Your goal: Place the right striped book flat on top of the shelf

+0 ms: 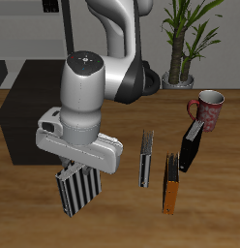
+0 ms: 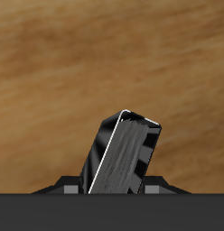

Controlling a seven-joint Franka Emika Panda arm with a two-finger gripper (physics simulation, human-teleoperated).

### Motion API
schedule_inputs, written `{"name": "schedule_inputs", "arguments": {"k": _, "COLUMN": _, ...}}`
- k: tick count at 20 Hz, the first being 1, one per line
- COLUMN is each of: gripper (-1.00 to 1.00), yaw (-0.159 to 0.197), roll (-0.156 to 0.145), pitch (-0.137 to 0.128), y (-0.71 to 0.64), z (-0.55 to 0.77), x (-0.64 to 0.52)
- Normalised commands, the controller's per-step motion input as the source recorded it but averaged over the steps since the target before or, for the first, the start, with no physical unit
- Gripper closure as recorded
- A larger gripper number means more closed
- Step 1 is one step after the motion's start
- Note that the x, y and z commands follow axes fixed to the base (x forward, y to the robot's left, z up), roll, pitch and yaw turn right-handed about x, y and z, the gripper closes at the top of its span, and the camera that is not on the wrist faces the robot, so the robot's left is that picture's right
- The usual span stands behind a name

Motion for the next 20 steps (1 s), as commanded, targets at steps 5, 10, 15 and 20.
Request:
{"name": "schedule_inputs", "arguments": {"k": 5, "gripper": 1.00, "yaw": 0.053, "roll": 0.003, "pitch": -0.040, "y": -0.09, "z": 0.37, "x": -0.44}}
{"name": "schedule_inputs", "arguments": {"k": 10, "gripper": 1.00, "yaw": 0.096, "roll": -0.005, "pitch": -0.072, "y": -0.10, "z": 0.36, "x": -0.51}}
{"name": "schedule_inputs", "arguments": {"k": 15, "gripper": 1.00, "yaw": 0.016, "roll": 0.002, "pitch": -0.057, "y": -0.20, "z": 0.42, "x": -0.50}}
{"name": "schedule_inputs", "arguments": {"k": 20, "gripper": 1.00, "yaw": 0.053, "roll": 0.006, "pitch": -0.071, "y": -0.21, "z": 0.45, "x": -0.50}}
